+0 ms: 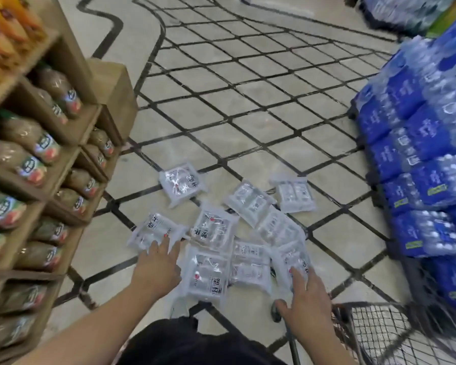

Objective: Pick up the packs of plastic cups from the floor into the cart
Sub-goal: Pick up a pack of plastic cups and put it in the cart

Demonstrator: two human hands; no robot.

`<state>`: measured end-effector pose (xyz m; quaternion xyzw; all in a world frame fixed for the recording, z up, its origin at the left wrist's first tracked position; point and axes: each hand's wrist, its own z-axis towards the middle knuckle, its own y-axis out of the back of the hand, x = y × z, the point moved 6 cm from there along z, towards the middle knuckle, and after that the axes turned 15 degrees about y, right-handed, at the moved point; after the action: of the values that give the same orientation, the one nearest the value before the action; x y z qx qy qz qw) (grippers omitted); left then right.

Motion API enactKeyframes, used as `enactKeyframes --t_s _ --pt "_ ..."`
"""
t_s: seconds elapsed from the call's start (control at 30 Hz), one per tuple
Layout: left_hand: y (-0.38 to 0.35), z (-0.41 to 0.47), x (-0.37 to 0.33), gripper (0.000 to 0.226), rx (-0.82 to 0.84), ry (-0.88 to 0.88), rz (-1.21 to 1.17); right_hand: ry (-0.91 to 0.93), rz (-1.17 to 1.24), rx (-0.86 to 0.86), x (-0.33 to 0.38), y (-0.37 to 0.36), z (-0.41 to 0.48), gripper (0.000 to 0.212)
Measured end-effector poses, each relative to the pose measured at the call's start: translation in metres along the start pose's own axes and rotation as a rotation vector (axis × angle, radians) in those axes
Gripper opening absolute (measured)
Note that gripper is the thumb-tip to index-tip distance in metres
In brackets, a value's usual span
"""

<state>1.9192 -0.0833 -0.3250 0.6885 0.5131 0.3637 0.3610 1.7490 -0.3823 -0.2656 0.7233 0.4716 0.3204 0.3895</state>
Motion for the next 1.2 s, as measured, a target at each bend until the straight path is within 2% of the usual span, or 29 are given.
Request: enactKeyframes --t_s 0.17,0.33,0.47,0.57,0.7,0.77,0.83,0.9,0.97,1.03,1.1,1.2 --pt "-0.040 0.024 0.018 0.089 0.130 0.078 -0.026 0.064 -0.005 0.172 0.027 -0.041 0.060 0.090" --pt "-0.124 0.076 0.020 0.088 0.198 0.204 -0.074 0.096 -0.008 0.303 0.029 -0.145 0.145 0.089" --pt "-0.248 0.150 0.003 0.092 0.216 0.223 -0.062 0.150 -0.076 0.364 0.022 -0.281 0.239 0.088" --pt "-0.358 0.217 -0.026 0.090 0.262 0.172 0.000 0.159 -0.104 0.451 0.009 -0.398 0.307 0.091" --pt "-0.494 0.296 -0.074 0.095 0.288 0.109 0.039 0.140 -0.111 0.406 -0.015 -0.537 0.377 0.089" --pt "-0.547 0.319 -0.092 0.105 0.330 0.159 -0.026 0.147 -0.051 0.390 -0.020 -0.592 0.394 0.090" --pt "-0.590 0.329 -0.104 0.120 0.418 0.257 -0.200 0.131 0.077 0.414 -0.023 -0.634 0.401 0.097" --pt "-0.623 0.329 -0.115 0.128 0.502 0.336 -0.493 0.082 0.321 0.430 -0.023 -0.663 0.401 0.105" --pt "-0.642 0.326 -0.122 0.131 0.530 0.347 -0.694 0.034 0.557 0.372 -0.021 -0.678 0.400 0.113" --pt "-0.647 0.325 -0.123 0.128 0.480 0.333 -0.745 -0.005 0.680 0.323 -0.019 -0.684 0.397 0.117" --pt "-0.642 0.325 -0.124 0.122 0.412 0.327 -0.761 -0.009 0.712 0.280 -0.015 -0.681 0.394 0.120" --pt "-0.620 0.316 -0.122 0.109 0.394 0.356 -0.775 -0.014 0.741 0.274 -0.006 -0.662 0.383 0.121"
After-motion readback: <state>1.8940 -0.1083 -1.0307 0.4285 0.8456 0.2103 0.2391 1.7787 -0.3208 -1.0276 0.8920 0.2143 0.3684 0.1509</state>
